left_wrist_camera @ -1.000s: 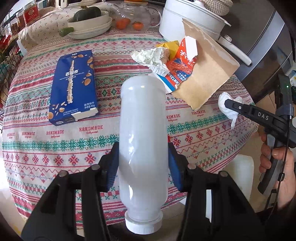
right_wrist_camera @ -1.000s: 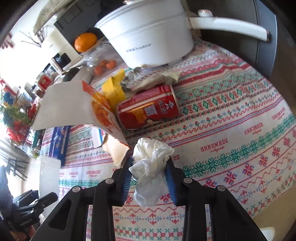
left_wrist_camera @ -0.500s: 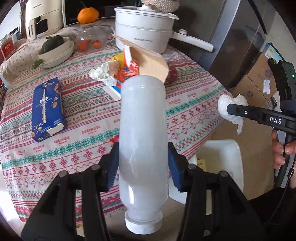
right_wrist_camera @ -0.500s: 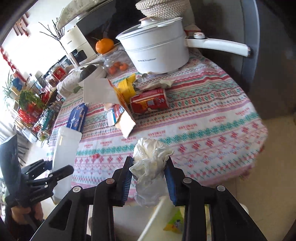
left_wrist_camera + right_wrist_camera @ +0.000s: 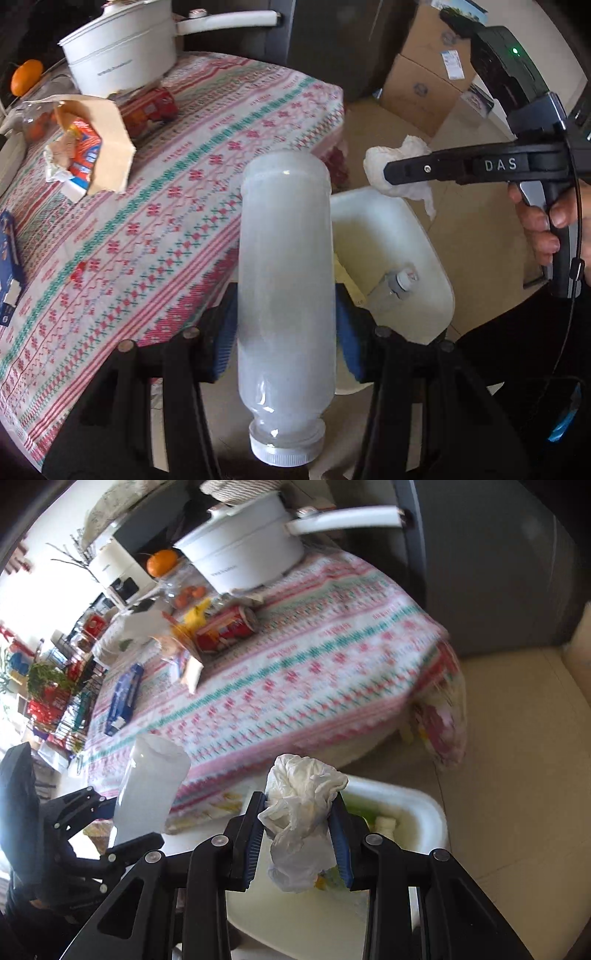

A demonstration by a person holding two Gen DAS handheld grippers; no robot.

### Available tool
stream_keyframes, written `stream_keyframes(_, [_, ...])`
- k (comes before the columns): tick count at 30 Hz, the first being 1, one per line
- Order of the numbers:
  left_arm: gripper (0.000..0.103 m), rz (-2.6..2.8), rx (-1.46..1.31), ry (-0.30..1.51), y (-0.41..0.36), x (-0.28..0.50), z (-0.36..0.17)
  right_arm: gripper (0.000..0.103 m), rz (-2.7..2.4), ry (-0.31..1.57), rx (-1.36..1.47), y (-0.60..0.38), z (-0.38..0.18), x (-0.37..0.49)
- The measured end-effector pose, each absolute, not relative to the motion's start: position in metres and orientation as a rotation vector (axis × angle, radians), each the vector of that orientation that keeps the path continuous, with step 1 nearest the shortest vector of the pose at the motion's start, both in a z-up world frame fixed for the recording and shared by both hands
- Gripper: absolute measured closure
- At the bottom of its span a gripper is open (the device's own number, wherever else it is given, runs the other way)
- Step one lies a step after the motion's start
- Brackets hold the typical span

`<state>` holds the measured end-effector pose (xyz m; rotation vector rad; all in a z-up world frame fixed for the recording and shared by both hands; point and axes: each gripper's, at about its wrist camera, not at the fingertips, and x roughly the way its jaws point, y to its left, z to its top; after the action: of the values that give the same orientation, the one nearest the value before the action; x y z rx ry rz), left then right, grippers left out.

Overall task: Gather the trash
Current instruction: 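Carry the milk bottle and tissue over the bin and open both tools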

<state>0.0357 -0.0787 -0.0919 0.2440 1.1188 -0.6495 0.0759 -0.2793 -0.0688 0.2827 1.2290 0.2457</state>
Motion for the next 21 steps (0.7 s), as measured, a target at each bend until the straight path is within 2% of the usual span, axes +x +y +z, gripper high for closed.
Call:
stream_keyframes(11, [0.052, -0.723, 0.396, 1.283, -0.138, 0.02, -0.143, 0.068, 0.161, 1.345, 0.302, -0.317, -0.106, 0.056])
stream_keyframes(19, [0.052, -0.717, 0.423, 1.299, -0.148, 0.024, -0.151, 0.068, 0.157, 1.353, 0.276, -0.315, -0.105, 0.057])
stream_keyframes(21, [0.047, -0.712, 0.433, 1.282, -0.152, 0.024, -0.15, 0.068, 0.153, 1.356, 0.278, -0.317, -0.105, 0.057])
